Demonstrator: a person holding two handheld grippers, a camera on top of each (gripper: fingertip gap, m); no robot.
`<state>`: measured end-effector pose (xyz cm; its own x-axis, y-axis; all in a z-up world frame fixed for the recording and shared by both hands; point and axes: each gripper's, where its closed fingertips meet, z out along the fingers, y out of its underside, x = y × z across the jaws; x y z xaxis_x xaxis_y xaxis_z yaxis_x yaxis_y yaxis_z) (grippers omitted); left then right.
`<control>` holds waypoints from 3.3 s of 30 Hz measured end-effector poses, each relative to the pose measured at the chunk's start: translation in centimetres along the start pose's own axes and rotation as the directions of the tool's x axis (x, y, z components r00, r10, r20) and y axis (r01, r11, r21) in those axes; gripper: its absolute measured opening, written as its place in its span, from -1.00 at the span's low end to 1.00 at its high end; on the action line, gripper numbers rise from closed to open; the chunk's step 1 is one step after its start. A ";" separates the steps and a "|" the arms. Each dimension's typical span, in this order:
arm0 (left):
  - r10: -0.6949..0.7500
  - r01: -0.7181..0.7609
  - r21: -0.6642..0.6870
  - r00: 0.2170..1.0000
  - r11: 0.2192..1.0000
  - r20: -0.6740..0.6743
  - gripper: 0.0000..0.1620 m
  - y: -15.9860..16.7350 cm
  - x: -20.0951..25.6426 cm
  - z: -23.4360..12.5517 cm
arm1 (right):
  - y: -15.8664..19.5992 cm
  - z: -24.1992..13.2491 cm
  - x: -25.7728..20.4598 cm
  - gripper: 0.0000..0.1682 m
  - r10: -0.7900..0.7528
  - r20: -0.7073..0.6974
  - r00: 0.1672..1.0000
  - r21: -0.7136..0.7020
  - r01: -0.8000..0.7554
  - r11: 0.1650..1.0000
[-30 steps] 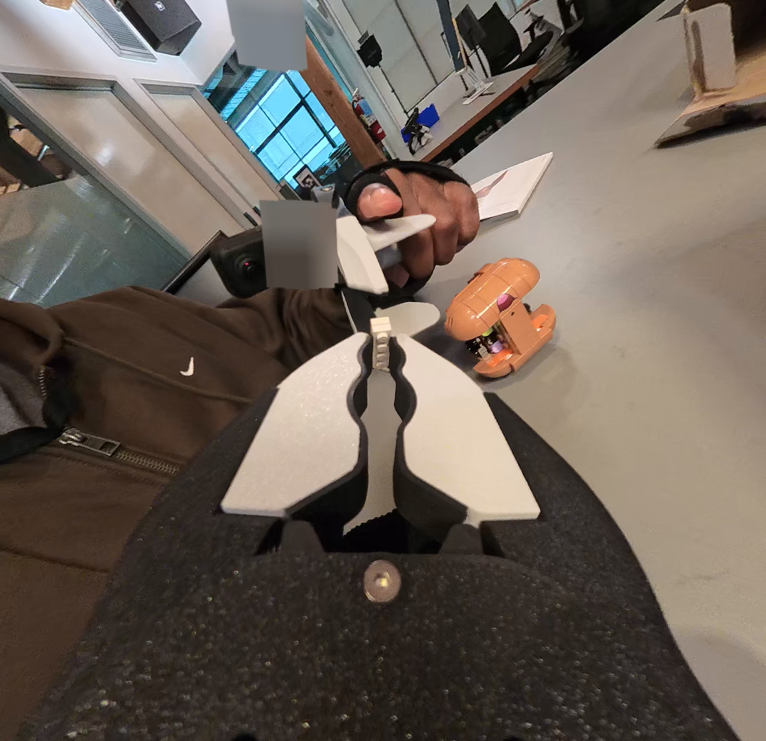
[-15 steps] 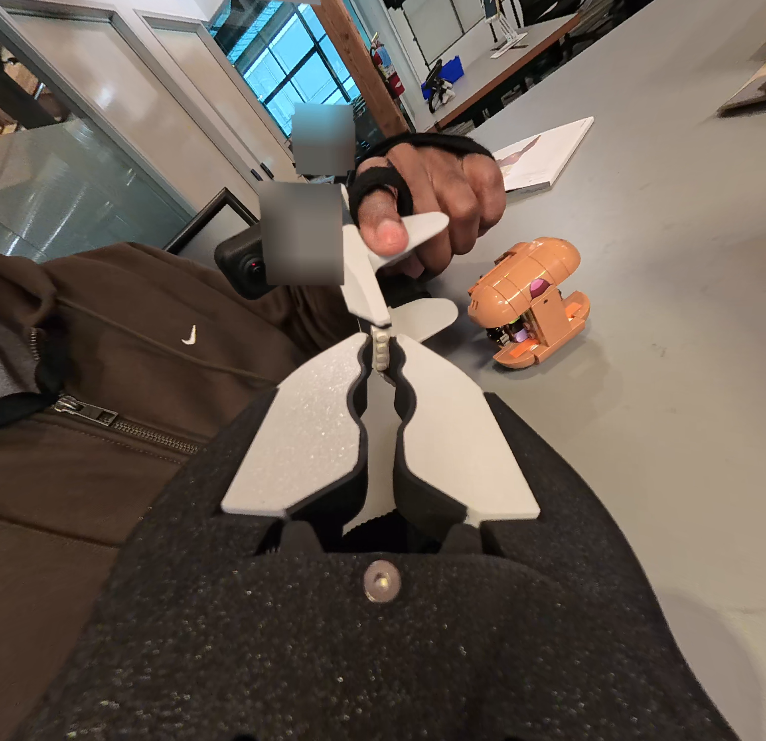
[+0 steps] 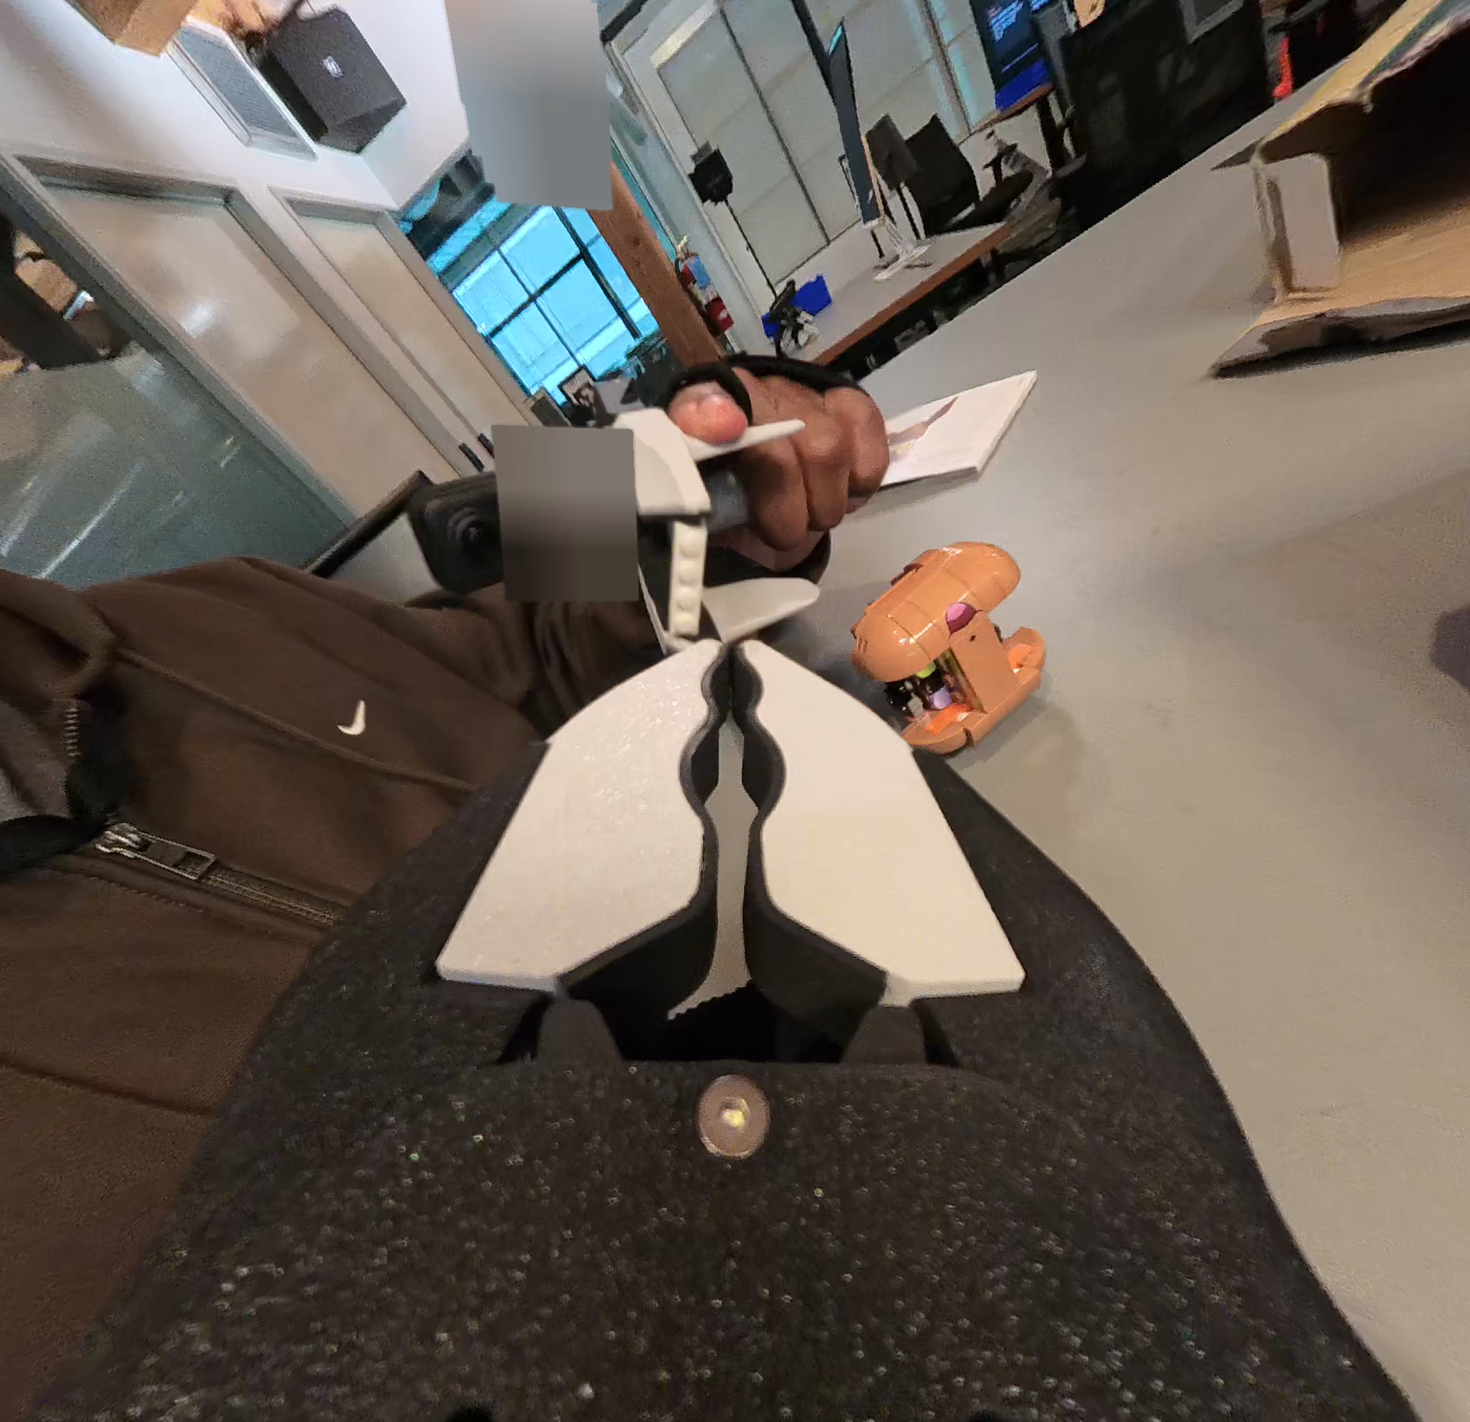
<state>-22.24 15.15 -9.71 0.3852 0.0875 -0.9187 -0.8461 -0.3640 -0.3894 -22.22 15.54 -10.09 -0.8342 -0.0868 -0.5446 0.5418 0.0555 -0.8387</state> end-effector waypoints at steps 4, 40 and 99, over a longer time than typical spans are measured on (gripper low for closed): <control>-0.043 0.042 0.035 0.999 0.998 0.027 -0.58 -0.2 -1.0 -0.6 | 0.0 0.2 -0.4 -0.99 0.001 0.031 1.000 0.001 -0.001 1.000; -0.061 0.062 0.062 0.998 0.996 -0.013 -0.83 -0.7 0.0 -0.4 | -0.8 0.6 -1.6 -0.92 -0.033 0.069 0.997 0.061 0.029 0.998; -0.030 0.028 0.025 0.996 0.999 0.088 -0.59 -1.8 -1.4 -0.4 | -2.2 2.0 -2.7 -0.89 -0.011 0.079 0.997 0.178 -0.004 0.984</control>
<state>-21.13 15.30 -7.67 0.3766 0.1798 -0.9088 -0.8440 -0.3378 -0.4166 -21.01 13.63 -6.78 -0.8290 -0.1662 -0.5339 0.5546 -0.1222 -0.8231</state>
